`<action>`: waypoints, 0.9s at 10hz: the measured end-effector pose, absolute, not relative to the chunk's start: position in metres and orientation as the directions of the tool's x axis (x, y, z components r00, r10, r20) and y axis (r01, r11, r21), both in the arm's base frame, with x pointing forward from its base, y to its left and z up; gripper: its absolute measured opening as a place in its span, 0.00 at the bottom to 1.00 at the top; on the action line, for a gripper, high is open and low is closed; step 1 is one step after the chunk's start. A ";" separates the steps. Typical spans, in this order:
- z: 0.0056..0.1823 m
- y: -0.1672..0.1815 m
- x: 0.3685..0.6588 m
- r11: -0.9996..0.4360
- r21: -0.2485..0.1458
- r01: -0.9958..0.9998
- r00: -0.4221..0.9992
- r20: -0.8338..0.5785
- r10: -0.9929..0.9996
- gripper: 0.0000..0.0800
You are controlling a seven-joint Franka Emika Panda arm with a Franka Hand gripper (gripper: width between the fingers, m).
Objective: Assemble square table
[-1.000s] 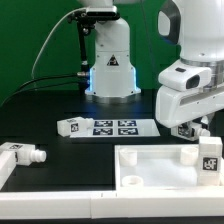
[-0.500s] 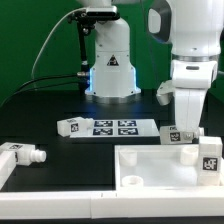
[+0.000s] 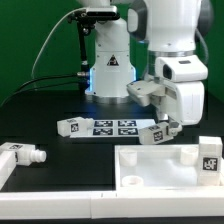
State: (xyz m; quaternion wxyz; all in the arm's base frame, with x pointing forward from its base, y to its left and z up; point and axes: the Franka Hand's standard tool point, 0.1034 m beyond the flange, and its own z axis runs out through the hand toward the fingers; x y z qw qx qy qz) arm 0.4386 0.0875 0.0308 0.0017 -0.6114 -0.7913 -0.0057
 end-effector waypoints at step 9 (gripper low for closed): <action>0.009 0.076 0.393 0.645 0.028 0.764 -0.645 -0.016 0.764 0.36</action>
Offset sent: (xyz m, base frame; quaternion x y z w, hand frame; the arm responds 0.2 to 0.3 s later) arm 0.0000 0.0000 0.0000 0.0000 0.0000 -0.1296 0.9916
